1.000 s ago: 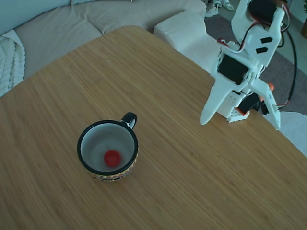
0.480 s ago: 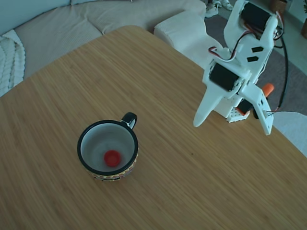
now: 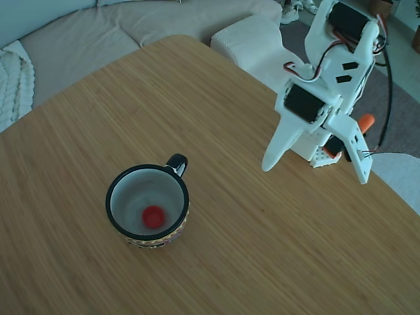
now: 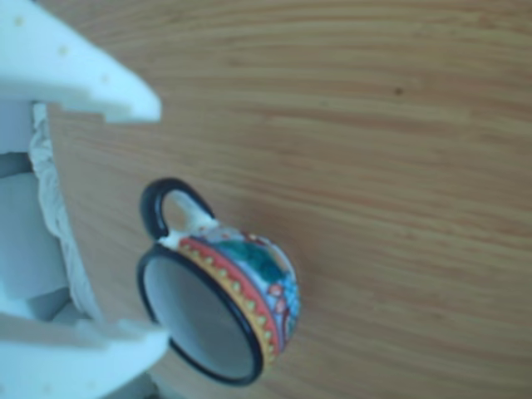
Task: Grasp a red cap and put it in the cup.
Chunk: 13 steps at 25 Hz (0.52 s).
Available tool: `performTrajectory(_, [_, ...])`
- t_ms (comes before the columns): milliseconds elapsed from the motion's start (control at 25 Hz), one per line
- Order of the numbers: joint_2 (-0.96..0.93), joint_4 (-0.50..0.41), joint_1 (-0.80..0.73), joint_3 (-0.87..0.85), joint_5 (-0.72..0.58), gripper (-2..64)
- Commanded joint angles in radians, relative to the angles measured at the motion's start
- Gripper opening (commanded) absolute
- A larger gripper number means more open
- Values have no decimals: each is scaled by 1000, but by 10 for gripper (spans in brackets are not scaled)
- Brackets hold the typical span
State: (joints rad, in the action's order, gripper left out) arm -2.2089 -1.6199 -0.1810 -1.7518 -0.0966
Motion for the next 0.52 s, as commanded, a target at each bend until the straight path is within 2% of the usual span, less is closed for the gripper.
performTrajectory(0, [-21, 5, 17, 6, 2, 288])
performTrajectory(480, [-21, 5, 25, 8, 2, 288])
